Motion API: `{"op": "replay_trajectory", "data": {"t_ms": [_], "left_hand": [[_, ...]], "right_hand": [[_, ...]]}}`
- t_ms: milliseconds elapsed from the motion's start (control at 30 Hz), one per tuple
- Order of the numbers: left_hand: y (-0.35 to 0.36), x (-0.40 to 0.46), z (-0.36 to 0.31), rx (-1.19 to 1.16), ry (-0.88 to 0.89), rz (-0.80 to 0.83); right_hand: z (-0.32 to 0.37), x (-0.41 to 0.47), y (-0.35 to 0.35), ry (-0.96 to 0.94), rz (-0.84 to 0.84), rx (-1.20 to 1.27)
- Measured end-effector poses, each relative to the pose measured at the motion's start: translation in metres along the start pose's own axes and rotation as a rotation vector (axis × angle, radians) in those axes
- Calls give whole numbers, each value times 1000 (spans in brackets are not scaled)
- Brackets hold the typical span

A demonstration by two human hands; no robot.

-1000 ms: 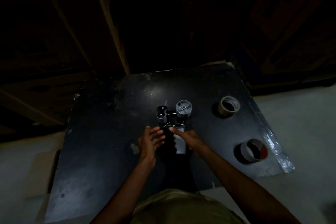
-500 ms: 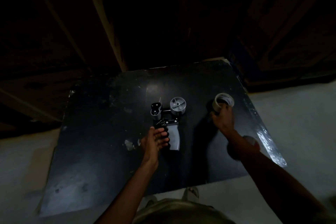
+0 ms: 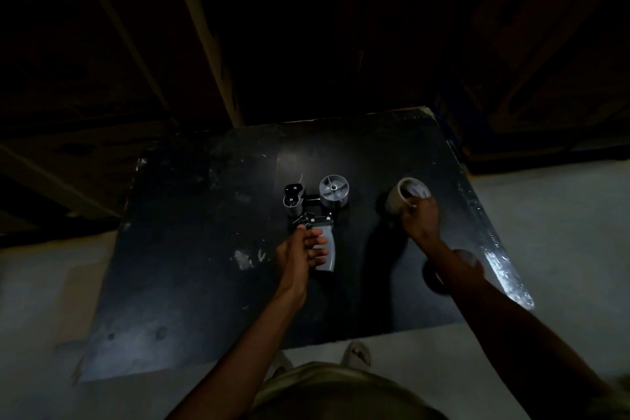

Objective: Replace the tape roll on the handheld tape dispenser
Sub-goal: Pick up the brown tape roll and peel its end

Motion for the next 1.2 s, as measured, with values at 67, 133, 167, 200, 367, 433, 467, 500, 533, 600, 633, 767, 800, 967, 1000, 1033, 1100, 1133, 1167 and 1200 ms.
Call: {"op": "replay_trajectory", "data": {"t_ms": [67,133,167,200,367,433,467,500,533,600,633,767,800,967,1000,1033,1100,1133,1167,1200], "left_hand": [[7,-2,-4,0,5,27],[21,-5,-11,69,36,105],[31,-8,-13,134,59,169],[41,-12,-15,205,79,231],[75,-19,-20,395,190,342],[81,-20,-26,463,268,341],[82,-20,-29,487,314,326],[81,-23,-35,490,349,303],[79,-23,-40,481,385,272],[73,-23,-53,483,460,200],[70,-24,-59,476,484,186],[63,-26,-77,424,500,173],[62,-28,-83,401,497,172],[61,-35,-102,293,487,213],[61,-36,-104,271,480,223],[62,-38,-106,257,480,237],[65,-43,-111,261,500,277],[67,-44,-113,270,508,307],[69,-45,-114,283,512,335],[69,-44,-114,293,518,365]], "right_hand": [[12,-7,-10,6,-49,86],[23,-16,-16,70,-70,204],[28,-21,-18,96,-66,264],[35,-26,-17,106,-50,308],[80,-54,-13,93,55,544],[96,-68,-14,108,91,648],[101,-74,-13,126,107,701],[105,-79,-13,147,117,752],[107,-82,-12,167,126,788],[109,-86,-9,194,149,807],[110,-87,-9,200,163,813],[126,-88,-16,163,244,834],[132,-89,-19,127,276,809],[159,-97,-34,-73,403,730],[160,-97,-37,-81,401,716],[161,-96,-38,-86,388,709],[163,-95,-42,-81,336,723],[163,-94,-44,-72,310,744],[163,-94,-44,-60,289,771],[163,-94,-44,-37,271,801]]}}
Point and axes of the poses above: each hand's wrist, its own x-axis towards the middle knuckle, its own y-axis out of the palm, z = x × y, the point moved 9 cm from there along x, towards the middle knuckle, and after that the axes turned 3 degrees about -y, right-handed, at the moved point
